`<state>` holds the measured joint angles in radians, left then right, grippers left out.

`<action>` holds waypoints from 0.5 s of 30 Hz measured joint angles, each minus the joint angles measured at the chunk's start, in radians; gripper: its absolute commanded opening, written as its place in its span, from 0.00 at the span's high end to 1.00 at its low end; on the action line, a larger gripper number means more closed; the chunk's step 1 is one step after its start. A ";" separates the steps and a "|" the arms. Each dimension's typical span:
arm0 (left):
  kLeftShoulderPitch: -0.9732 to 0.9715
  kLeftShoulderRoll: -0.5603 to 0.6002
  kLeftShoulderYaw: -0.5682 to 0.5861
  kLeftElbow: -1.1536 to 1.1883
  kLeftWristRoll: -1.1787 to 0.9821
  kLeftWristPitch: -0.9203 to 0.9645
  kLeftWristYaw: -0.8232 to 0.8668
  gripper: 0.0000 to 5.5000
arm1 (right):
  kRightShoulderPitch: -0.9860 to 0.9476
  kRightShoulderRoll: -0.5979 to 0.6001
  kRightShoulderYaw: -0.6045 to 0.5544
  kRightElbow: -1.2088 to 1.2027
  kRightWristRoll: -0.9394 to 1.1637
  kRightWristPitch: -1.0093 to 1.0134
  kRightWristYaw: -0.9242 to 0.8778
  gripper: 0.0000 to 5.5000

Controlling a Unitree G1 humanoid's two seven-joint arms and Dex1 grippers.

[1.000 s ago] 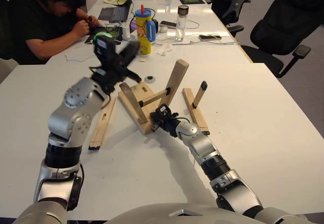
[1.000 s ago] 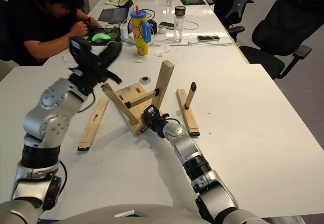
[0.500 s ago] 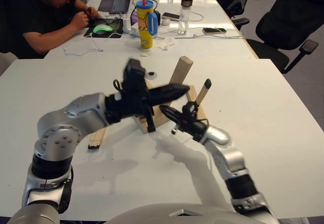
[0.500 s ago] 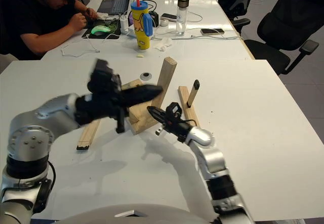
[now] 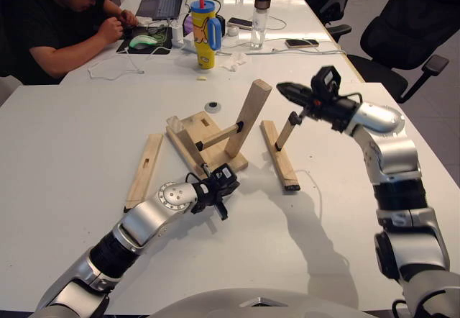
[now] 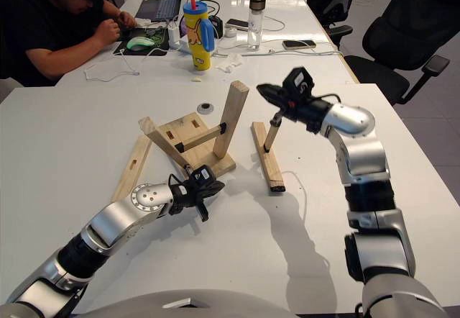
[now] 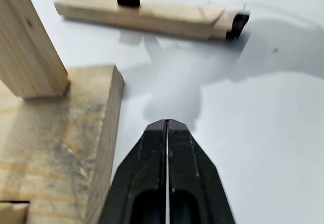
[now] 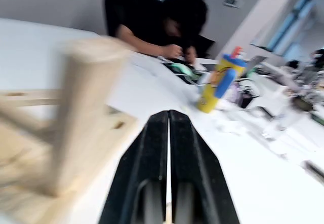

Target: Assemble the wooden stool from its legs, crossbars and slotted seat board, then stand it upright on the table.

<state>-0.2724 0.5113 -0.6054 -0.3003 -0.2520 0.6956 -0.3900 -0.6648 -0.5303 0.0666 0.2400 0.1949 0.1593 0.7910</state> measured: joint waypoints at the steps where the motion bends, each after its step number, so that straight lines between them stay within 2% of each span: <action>1: 0.001 -0.002 -0.005 0.013 0.015 0.000 -0.007 1.00 | -0.033 0.012 0.020 0.070 -0.034 -0.031 -0.008 1.00; 3: 0.003 -0.010 -0.013 0.045 0.051 0.003 -0.018 1.00 | -0.097 0.060 0.046 0.224 -0.075 -0.118 -0.013 1.00; 6: -0.009 -0.021 -0.012 0.070 0.091 0.000 -0.034 1.00 | -0.169 0.125 0.073 0.353 -0.077 -0.249 0.079 1.00; 10: -0.011 -0.011 -0.002 0.070 0.122 0.014 -0.065 1.00 | -0.203 0.165 0.099 0.399 -0.065 -0.321 0.226 1.00; 15: -0.016 0.025 0.024 0.073 0.156 0.013 -0.102 1.00 | -0.177 0.193 0.103 0.351 -0.039 -0.319 0.301 1.00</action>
<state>-0.2888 0.5363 -0.5818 -0.2274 -0.0958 0.7088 -0.4924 -0.8423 -0.3373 0.1692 0.5910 0.1561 -0.1594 1.0920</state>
